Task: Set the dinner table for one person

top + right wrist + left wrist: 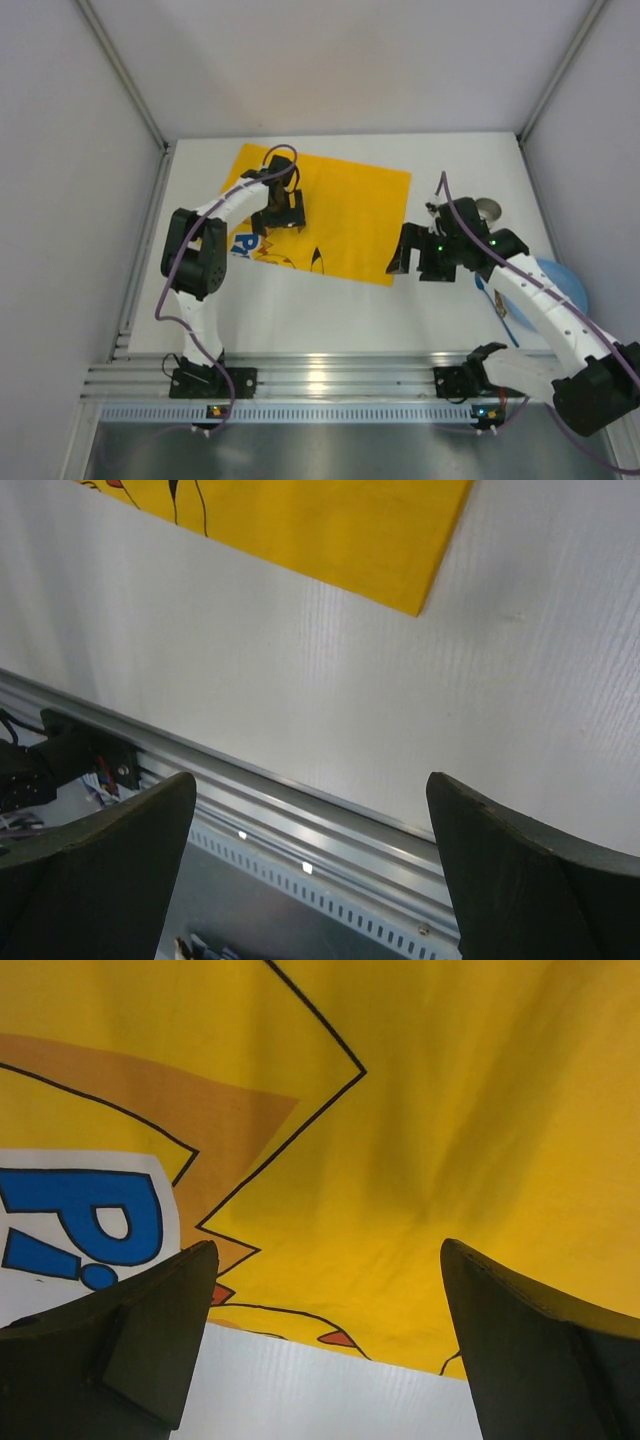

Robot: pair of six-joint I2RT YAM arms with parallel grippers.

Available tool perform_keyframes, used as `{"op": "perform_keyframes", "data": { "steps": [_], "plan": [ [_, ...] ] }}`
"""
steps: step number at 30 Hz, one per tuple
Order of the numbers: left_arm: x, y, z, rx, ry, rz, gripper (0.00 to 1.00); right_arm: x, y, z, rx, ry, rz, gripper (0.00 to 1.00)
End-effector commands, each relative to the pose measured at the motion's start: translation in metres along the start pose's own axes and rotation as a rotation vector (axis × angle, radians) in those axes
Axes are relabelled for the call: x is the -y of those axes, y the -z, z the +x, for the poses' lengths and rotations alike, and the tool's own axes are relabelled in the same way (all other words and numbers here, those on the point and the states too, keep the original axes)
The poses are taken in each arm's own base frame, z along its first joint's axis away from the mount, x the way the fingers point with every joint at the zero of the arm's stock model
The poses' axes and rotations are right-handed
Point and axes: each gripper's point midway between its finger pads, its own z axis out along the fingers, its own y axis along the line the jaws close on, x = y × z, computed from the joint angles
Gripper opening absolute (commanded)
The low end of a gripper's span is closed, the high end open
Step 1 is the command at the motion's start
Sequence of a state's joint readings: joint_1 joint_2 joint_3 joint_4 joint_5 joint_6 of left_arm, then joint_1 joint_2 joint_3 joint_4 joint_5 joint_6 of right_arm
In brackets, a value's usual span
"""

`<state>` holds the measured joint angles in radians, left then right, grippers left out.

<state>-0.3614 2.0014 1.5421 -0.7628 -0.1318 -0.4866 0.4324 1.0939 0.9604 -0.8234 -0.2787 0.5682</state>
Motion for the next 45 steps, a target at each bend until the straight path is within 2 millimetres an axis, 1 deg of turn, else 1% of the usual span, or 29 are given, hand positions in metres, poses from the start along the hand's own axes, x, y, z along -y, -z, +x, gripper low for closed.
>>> {"op": "perform_keyframes", "data": {
  "steps": [1, 3, 5, 6, 8, 9, 11, 12, 13, 15, 16, 21, 22, 24, 25, 27, 28, 30, 31, 33, 34, 36, 38, 39, 41, 42, 43, 44, 45],
  "plan": [
    [-0.005, -0.008, 0.011, -0.013, 0.003, -0.015, 0.99, 0.004, 0.006, 0.006, 0.017, -0.012, 0.019, 1.0],
    [-0.008, -0.015, 0.032, -0.055, 0.035, -0.036, 0.99, 0.005, 0.007, 0.006, 0.023, -0.018, 0.026, 1.0],
    [-0.005, -0.017, 0.046, -0.071, 0.041, -0.04, 0.98, 0.005, 0.008, 0.004, 0.029, -0.016, 0.03, 1.0],
    [-0.001, -0.019, 0.064, -0.089, 0.038, -0.06, 0.99, 0.006, 0.007, 0.003, 0.032, -0.016, 0.037, 1.0],
    [0.003, -0.022, 0.084, -0.118, 0.034, -0.078, 0.98, 0.006, 0.008, 0.001, 0.034, -0.013, 0.041, 1.0],
    [0.014, -0.021, 0.095, -0.128, 0.041, -0.076, 0.98, 0.006, 0.008, -0.001, 0.037, -0.012, 0.048, 1.0],
    [0.025, -0.027, 0.114, -0.167, 0.051, -0.066, 0.98, 0.006, 0.009, -0.004, 0.041, -0.003, 0.055, 1.0],
    [0.042, -0.026, 0.128, -0.2, 0.052, -0.031, 0.98, 0.007, 0.01, -0.006, 0.049, 0.002, 0.066, 1.0],
    [0.048, -0.031, 0.137, -0.221, 0.048, -0.031, 0.99, 0.008, 0.01, -0.008, 0.052, 0.011, 0.072, 1.0],
    [0.067, -0.029, 0.147, -0.233, 0.031, -0.006, 0.99, 0.008, 0.013, -0.012, 0.059, 0.02, 0.087, 1.0],
    [0.071, -0.03, 0.149, -0.234, 0.022, -0.005, 0.99, 0.006, 0.015, -0.016, 0.068, 0.028, 0.088, 1.0],
    [0.093, -0.022, 0.137, -0.218, 0.053, 0.053, 0.99, 0.001, 0.028, -0.027, 0.096, 0.048, 0.103, 1.0],
    [0.1, -0.018, 0.138, -0.228, 0.066, 0.086, 0.98, -0.004, 0.035, -0.034, 0.116, 0.06, 0.094, 1.0],
    [0.115, -0.014, 0.142, -0.256, 0.104, 0.139, 0.99, -0.005, 0.042, -0.04, 0.122, 0.065, 0.111, 1.0],
    [0.121, -0.012, 0.143, -0.264, 0.117, 0.162, 0.98, -0.011, 0.052, -0.047, 0.142, 0.08, 0.108, 1.0],
    [0.134, -0.007, 0.147, -0.288, 0.145, 0.206, 0.99, -0.013, 0.058, -0.058, 0.162, 0.088, 0.13, 1.0],
    [0.138, -0.005, 0.147, -0.293, 0.152, 0.22, 0.99, -0.018, 0.07, -0.069, 0.193, 0.099, 0.129, 1.0],
    [0.15, 0.003, 0.147, -0.309, 0.172, 0.264, 0.99, -0.018, 0.076, -0.081, 0.213, 0.105, 0.155, 1.0],
    [0.155, 0.007, 0.145, -0.312, 0.179, 0.286, 0.99, -0.021, 0.087, -0.091, 0.241, 0.11, 0.155, 1.0],
    [0.163, 0.015, 0.142, -0.311, 0.179, 0.312, 0.99, -0.018, 0.09, -0.103, 0.254, 0.11, 0.184, 1.0],
    [0.167, 0.019, 0.138, -0.302, 0.178, 0.324, 0.98, -0.015, 0.098, -0.111, 0.276, 0.106, 0.202, 1.0],
    [0.17, 0.029, 0.133, -0.289, 0.162, 0.337, 0.98, -0.004, 0.101, -0.122, 0.29, 0.09, 0.259, 1.0],
    [0.168, 0.04, 0.125, -0.27, 0.137, 0.327, 0.98, 0.011, 0.109, -0.133, 0.313, 0.064, 0.307, 1.0],
    [0.166, 0.048, 0.117, -0.232, 0.127, 0.323, 0.99, 0.015, 0.114, -0.137, 0.327, 0.06, 0.316, 1.0],
    [0.158, 0.062, 0.106, -0.193, 0.095, 0.292, 0.99, 0.034, 0.122, -0.148, 0.355, 0.007, 0.344, 1.0],
    [0.152, 0.073, 0.095, -0.135, 0.086, 0.272, 0.98, 0.042, 0.126, -0.151, 0.364, -0.013, 0.36, 1.0],
    [0.147, 0.083, 0.089, -0.109, 0.076, 0.259, 0.99, 0.06, 0.133, -0.157, 0.384, -0.065, 0.394, 1.0],
    [0.14, 0.09, 0.081, -0.07, 0.063, 0.238, 0.98, 0.073, 0.134, -0.16, 0.387, -0.098, 0.436, 1.0],
    [0.136, 0.105, 0.072, -0.021, 0.057, 0.24, 0.99, 0.082, 0.136, -0.162, 0.394, -0.139, 0.462, 1.0]
  ]
}}
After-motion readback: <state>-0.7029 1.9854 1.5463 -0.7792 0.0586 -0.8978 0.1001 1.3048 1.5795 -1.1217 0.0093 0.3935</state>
